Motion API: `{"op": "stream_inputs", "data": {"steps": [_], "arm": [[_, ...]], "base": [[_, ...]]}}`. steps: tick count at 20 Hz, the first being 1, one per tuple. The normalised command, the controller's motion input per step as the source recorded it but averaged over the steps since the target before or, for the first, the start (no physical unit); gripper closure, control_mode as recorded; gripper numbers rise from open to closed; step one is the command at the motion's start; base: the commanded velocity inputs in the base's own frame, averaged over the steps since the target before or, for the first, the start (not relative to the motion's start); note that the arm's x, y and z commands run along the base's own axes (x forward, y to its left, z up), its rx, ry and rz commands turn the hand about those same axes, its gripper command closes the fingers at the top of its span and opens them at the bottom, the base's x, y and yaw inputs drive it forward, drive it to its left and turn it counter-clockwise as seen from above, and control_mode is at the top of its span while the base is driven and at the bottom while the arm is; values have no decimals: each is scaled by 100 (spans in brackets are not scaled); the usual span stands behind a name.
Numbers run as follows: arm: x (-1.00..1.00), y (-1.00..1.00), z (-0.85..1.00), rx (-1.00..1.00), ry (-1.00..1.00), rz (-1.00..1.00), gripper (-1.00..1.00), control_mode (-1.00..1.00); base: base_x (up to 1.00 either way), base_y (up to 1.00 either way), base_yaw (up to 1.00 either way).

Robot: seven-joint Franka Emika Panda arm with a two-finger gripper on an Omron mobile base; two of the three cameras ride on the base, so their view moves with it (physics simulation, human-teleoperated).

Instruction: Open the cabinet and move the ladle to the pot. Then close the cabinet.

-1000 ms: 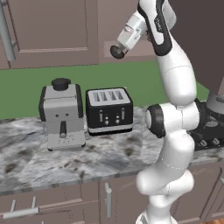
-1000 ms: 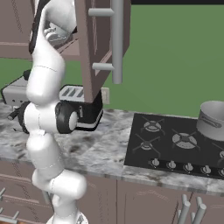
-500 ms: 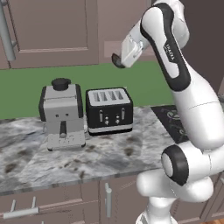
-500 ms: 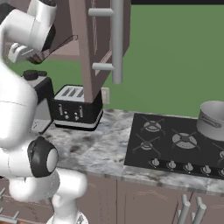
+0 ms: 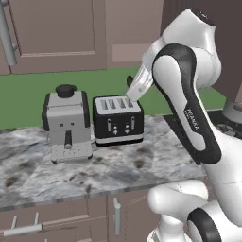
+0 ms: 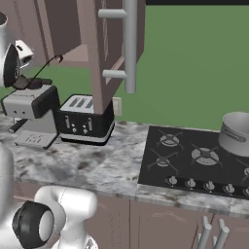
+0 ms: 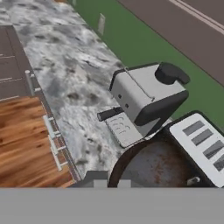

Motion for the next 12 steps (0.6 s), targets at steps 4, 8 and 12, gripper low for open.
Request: {"op": "stream_inputs", "data": {"steps": [4, 8, 12], "arm": [[-42, 0, 0, -18, 0, -23, 100, -100], [-18, 0, 0, -12, 4, -22, 100, -100], [-6, 0, -5, -4, 8, -20, 100, -100]], "base": [[0, 0, 0], [0, 0, 0], [0, 0, 0]]}}
